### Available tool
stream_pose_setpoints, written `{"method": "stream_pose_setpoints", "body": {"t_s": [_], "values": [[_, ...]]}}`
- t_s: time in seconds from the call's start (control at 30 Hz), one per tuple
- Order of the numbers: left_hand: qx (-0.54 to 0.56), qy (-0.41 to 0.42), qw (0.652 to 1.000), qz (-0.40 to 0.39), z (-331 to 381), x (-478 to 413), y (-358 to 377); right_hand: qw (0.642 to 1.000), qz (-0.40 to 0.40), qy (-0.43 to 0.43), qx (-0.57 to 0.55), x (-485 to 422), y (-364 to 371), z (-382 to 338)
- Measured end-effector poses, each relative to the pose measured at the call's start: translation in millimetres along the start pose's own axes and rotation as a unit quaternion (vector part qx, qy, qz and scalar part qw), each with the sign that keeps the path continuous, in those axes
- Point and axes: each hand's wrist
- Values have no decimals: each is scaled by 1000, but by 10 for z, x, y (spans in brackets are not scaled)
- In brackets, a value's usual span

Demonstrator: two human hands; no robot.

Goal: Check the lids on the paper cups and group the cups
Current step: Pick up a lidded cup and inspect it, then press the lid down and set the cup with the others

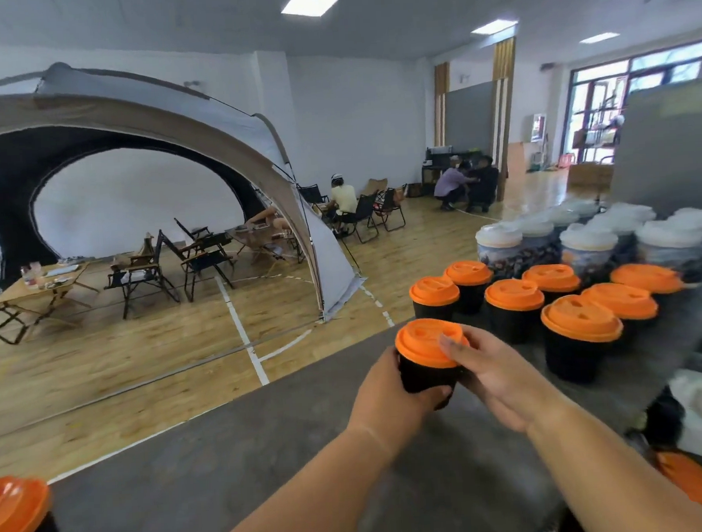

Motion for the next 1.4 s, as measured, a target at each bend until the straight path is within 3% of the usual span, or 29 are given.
{"method": "stream_pose_setpoints", "body": {"t_s": [0.27,0.53,0.63,0.77,0.9,1.17,1.4], "values": [[3,-32,999,-17,28,-902,376,988,146,52,-3,-129,-572,-13],[-35,-50,997,-42,-26,-1219,568,979,178,91,-33,-34,-775,116],[-10,-71,996,-54,-11,-1146,525,969,233,76,-18,38,-708,159],[28,-90,994,-51,-34,-804,328,951,298,17,84,158,-424,109],[30,-77,997,-4,-130,-273,-77,963,234,-9,133,84,82,-32],[-10,-20,992,128,-133,1070,-1255,991,40,-4,124,-321,1470,-87],[-71,-37,963,259,-395,2312,-2008,986,-119,17,114,-435,2652,65]]}}
Point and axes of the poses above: each hand's wrist, its own x-axis away from the middle knuckle, its own y-axis out of the palm, z = x × y, and after that the axes turned 13 degrees about -z, right-handed
